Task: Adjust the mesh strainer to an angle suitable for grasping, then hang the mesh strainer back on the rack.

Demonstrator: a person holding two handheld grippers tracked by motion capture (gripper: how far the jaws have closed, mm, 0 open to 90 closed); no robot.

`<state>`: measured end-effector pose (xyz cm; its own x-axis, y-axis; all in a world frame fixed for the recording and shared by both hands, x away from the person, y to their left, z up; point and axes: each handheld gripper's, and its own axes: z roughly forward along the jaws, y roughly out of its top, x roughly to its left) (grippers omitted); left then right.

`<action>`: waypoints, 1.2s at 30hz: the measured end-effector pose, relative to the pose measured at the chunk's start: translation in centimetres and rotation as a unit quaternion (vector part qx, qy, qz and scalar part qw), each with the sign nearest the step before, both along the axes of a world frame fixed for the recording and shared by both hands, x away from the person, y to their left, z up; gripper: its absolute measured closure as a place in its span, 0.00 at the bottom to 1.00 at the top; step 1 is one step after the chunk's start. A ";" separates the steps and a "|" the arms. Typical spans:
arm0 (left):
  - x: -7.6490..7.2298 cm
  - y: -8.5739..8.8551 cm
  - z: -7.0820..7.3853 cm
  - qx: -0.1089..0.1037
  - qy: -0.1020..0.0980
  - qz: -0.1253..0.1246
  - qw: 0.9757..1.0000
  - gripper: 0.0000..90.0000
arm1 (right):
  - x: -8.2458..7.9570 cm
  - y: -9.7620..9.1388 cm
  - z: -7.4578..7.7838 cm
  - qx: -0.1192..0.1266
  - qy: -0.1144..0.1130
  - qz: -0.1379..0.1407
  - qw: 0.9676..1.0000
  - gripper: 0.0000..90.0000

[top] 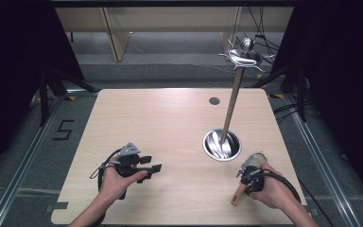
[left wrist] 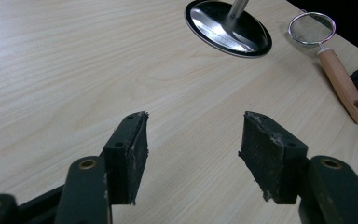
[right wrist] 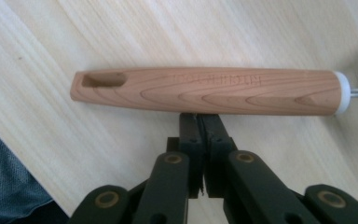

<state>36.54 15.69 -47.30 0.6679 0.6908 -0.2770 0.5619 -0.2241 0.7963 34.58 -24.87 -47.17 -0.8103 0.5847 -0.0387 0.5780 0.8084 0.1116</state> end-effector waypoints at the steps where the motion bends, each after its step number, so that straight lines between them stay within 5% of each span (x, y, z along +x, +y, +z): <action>1: 0.0 0.0 0.0 0.000 0.000 -0.001 1.000 0.45 | 0.1 0.1 0.2 -0.011 0.001 0.005 1.000 0.98; 5: 0.1 0.1 0.0 0.002 0.001 0.000 1.000 0.45 | 0.2 0.3 0.9 -0.016 -0.007 0.014 1.000 0.97; 10: 0.1 0.0 -0.1 0.001 0.003 0.001 1.000 0.45 | -0.3 0.6 1.0 -0.030 0.030 -0.012 0.999 0.98; 17: 0.0 0.1 -0.1 -0.005 0.003 0.004 1.000 0.45 | 0.0 0.4 0.3 -0.058 0.040 -0.003 0.997 1.00; 21: 0.1 0.1 0.0 -0.006 0.003 0.002 1.000 0.45 | -0.4 0.8 1.4 -0.056 0.060 0.006 0.997 0.93; 22: 0.1 0.1 -0.1 -0.007 0.003 0.002 1.000 0.45 | -0.5 0.9 1.7 -0.058 0.047 0.015 0.997 0.89; 26: 0.1 0.1 -0.1 -0.004 0.005 0.002 1.000 0.45 | -0.7 0.8 3.0 -0.070 0.033 0.107 0.991 0.66; 28: 0.1 0.1 -0.1 -0.008 0.005 0.003 1.000 0.45 | -0.7 0.7 3.2 -0.068 0.034 0.121 0.990 0.64; 29: 0.0 0.2 -0.1 -0.005 0.007 0.000 1.000 0.45 | -0.3 0.4 3.6 -0.050 0.018 0.151 0.987 0.59; 31: -0.1 0.2 -0.1 -0.009 0.005 0.004 1.000 0.45 | 0.0 0.2 3.8 -0.046 0.003 0.167 0.985 0.55; 33: -0.3 0.4 -0.1 -0.006 0.004 0.005 1.000 0.45 | 0.3 0.0 3.9 -0.059 -0.032 0.187 0.980 0.54; 35: -0.3 0.4 0.0 -0.009 0.004 0.007 1.000 0.45 | 0.6 0.0 3.9 -0.067 -0.039 0.211 0.974 0.53; 36: -0.3 0.4 0.0 -0.008 0.003 0.007 1.000 0.45 | 0.9 0.1 3.9 -0.061 -0.051 0.236 0.968 0.52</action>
<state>36.20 16.06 -47.31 0.6563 0.6958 -0.2918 0.5694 -0.2030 0.7966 35.46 -24.79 -43.27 -0.9748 0.1356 -0.1771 0.1313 0.9907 0.0360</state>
